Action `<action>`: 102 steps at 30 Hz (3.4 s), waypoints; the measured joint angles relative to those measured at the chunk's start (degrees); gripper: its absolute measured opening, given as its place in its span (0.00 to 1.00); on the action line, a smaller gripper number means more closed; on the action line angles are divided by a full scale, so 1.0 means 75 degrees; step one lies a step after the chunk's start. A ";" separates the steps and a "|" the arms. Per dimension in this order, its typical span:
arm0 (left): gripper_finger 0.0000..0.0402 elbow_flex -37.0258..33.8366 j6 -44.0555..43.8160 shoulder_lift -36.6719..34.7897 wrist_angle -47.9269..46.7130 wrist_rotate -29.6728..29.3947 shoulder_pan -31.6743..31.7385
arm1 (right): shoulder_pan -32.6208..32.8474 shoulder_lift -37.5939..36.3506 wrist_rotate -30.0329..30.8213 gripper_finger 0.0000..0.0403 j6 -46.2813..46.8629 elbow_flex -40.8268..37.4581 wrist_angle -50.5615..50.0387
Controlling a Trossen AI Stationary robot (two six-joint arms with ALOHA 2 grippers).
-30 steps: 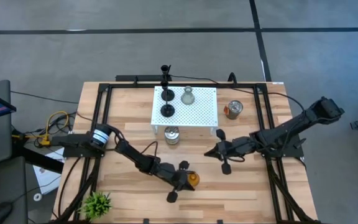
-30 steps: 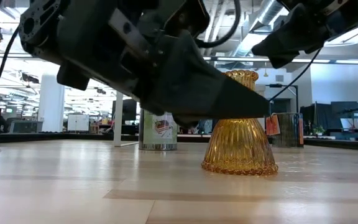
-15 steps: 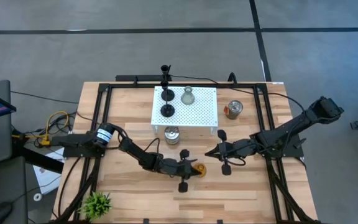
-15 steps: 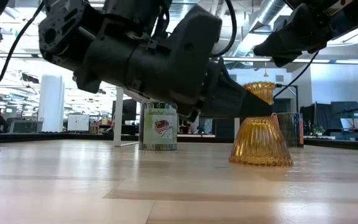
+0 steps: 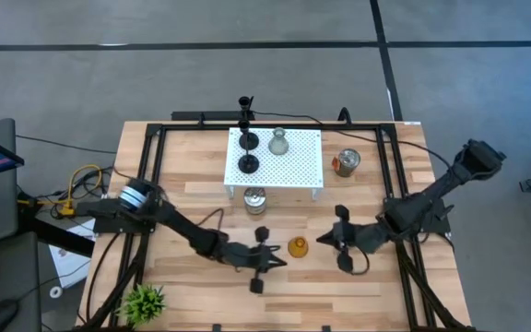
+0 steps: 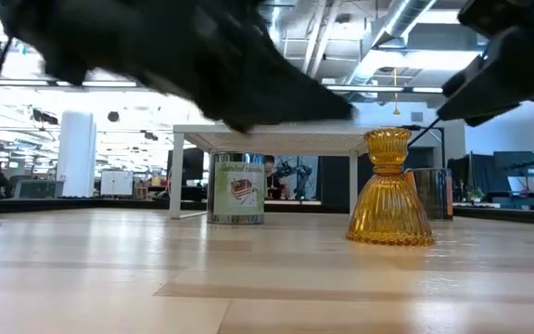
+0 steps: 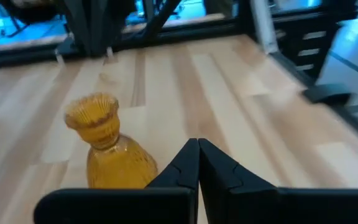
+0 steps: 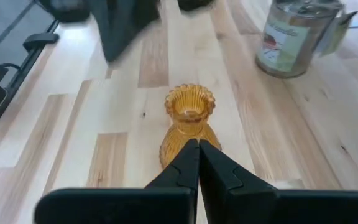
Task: Pick & Place candle stick holders
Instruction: Put the orange glass on the shelf
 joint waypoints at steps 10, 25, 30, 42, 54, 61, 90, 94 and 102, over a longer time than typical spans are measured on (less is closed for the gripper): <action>0.01 -0.2614 -0.0232 -0.3214 -0.0643 -0.0001 -0.0609 | 0.1120 0.0124 0.1595 0.00 0.0540 -0.1019 0.1704; 0.02 -0.4735 -0.0505 -0.5643 -0.0607 0.0002 -0.0805 | 0.0435 0.1517 0.1075 0.06 0.0417 -0.1124 0.2519; 0.02 -0.4987 -0.0606 -0.5899 -0.0612 0.0001 -0.0805 | 0.0429 0.2377 0.0994 0.26 -0.0075 -0.1113 0.3976; 0.02 -0.5015 -0.0846 -0.5641 -0.0583 -0.0023 -0.0805 | -0.0082 0.3804 0.1058 0.69 0.0253 -0.0947 0.6058; 0.02 -0.5015 -0.0846 -0.5625 -0.0597 -0.0026 -0.0803 | -0.0515 0.4863 0.0461 0.72 -0.0409 0.0151 0.6038; 0.02 -0.5013 -0.0849 -0.5622 -0.0597 -0.0026 -0.0805 | -0.0524 0.4876 0.0456 0.69 -0.0403 0.0231 0.6009; 0.02 -0.5006 -0.1050 -0.5622 -0.0597 -0.0026 -0.0803 | -0.0675 0.4858 0.0569 0.31 -0.0348 0.0231 0.6038; 0.02 -0.5006 -0.1050 -0.5622 -0.0600 -0.0026 -0.0802 | -0.0675 0.4858 0.0572 0.29 -0.0348 0.0231 0.6038; 0.02 -0.5006 -0.1050 -0.5622 -0.0600 -0.0026 -0.0805 | -0.0675 0.4861 0.0557 0.32 -0.0333 0.0231 0.6038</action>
